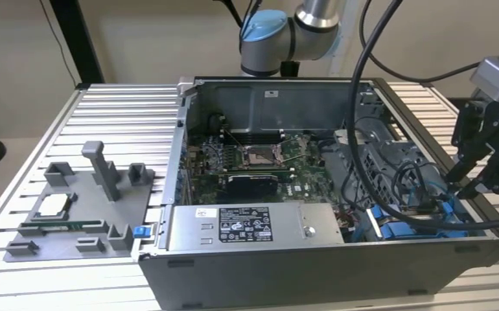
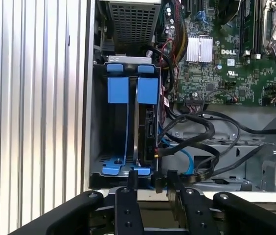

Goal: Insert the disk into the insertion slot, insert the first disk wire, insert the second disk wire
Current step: 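Insert the second disk wire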

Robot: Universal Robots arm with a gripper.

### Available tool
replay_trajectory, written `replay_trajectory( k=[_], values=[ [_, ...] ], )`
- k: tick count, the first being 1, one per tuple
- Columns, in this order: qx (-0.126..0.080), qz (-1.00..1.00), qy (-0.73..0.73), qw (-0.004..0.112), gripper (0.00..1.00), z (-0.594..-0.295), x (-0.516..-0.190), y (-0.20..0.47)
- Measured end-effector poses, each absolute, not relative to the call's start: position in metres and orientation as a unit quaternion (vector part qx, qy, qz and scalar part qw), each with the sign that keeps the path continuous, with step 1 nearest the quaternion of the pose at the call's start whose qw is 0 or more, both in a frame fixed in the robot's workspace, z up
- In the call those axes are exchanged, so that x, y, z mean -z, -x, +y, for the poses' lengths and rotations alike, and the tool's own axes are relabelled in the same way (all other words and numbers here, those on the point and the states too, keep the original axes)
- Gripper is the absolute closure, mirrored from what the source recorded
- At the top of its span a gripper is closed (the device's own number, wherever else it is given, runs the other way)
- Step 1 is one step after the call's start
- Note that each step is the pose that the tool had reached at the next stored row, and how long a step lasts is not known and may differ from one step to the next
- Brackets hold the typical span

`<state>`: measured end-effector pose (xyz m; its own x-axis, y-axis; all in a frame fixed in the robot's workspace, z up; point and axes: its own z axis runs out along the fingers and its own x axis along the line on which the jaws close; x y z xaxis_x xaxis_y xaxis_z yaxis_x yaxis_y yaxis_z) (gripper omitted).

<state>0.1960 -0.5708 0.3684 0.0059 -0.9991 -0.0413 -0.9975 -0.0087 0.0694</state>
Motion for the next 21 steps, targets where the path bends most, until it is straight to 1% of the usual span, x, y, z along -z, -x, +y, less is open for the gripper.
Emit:
replay_trajectory(
  k=[14, 15, 21],
  values=[
    [0.040, -0.703, -0.710, 0.009, 0.00, -0.5703, -0.3637, -0.1963],
    [0.040, -0.703, -0.710, 0.009, 1.00, -0.5702, -0.3637, -0.1963],
    [0.040, -0.703, -0.710, 0.009, 1.00, -0.5701, -0.3638, -0.1963]
  ],
)
